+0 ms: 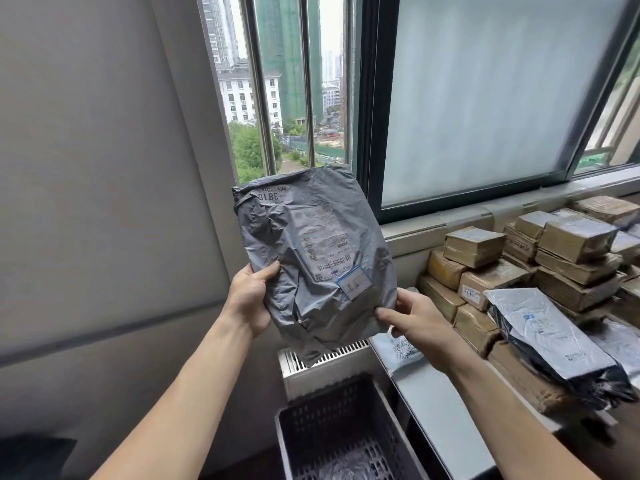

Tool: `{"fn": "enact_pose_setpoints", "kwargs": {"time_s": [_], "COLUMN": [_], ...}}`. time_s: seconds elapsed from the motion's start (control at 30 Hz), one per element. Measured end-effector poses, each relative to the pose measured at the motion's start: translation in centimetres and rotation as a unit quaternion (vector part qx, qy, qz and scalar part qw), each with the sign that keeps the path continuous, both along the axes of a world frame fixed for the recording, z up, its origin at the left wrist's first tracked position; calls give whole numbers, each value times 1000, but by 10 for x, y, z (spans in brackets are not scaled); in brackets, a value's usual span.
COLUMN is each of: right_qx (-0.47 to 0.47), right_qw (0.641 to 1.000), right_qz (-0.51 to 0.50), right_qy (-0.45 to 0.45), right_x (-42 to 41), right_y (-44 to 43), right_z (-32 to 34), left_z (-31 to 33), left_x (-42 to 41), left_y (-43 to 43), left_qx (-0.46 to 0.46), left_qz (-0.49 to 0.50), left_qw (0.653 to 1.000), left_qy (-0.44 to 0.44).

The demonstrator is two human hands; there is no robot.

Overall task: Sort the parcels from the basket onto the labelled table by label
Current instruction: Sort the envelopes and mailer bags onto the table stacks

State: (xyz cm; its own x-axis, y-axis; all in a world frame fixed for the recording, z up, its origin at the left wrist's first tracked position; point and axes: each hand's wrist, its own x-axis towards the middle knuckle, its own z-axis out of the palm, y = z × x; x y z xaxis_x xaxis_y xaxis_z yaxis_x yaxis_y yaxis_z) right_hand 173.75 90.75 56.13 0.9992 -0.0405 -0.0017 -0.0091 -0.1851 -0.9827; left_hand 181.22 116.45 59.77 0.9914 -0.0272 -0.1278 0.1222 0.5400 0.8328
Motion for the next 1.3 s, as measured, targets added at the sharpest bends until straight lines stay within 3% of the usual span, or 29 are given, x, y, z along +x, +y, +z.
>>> {"fn": "enact_pose_setpoints", "kwargs": {"time_s": [0.2, 0.37, 0.47, 0.7, 0.97, 1.17, 1.3], "right_qx": [196, 446, 516, 524, 526, 395, 443], "right_qw": [970, 880, 837, 835, 839, 913, 895], "right_qz": [-5, -57, -66, -79, -18, -10, 43], "right_qy": [143, 152, 166, 147, 138, 99, 17], "right_x": [-14, -8, -2, -4, -10, -7, -10], "right_y": [29, 59, 61, 64, 69, 54, 26], "right_z": [-22, -15, -10, -6, -3, -14, -16], "left_z": [-5, -12, -17, -9, -1, -9, -8], "left_x": [-1, -7, -13, -47, -55, -51, -44], "left_y": [-9, -13, -13, -11, -10, -3, 7], "left_qx": [-58, -85, -66, 34, -28, 85, 135], "left_qz": [28, -11, -31, -172, -241, -234, -192], "left_qw": [998, 995, 994, 979, 963, 966, 972], "left_qy": [-4, 53, 83, 104, 116, 68, 30]}}
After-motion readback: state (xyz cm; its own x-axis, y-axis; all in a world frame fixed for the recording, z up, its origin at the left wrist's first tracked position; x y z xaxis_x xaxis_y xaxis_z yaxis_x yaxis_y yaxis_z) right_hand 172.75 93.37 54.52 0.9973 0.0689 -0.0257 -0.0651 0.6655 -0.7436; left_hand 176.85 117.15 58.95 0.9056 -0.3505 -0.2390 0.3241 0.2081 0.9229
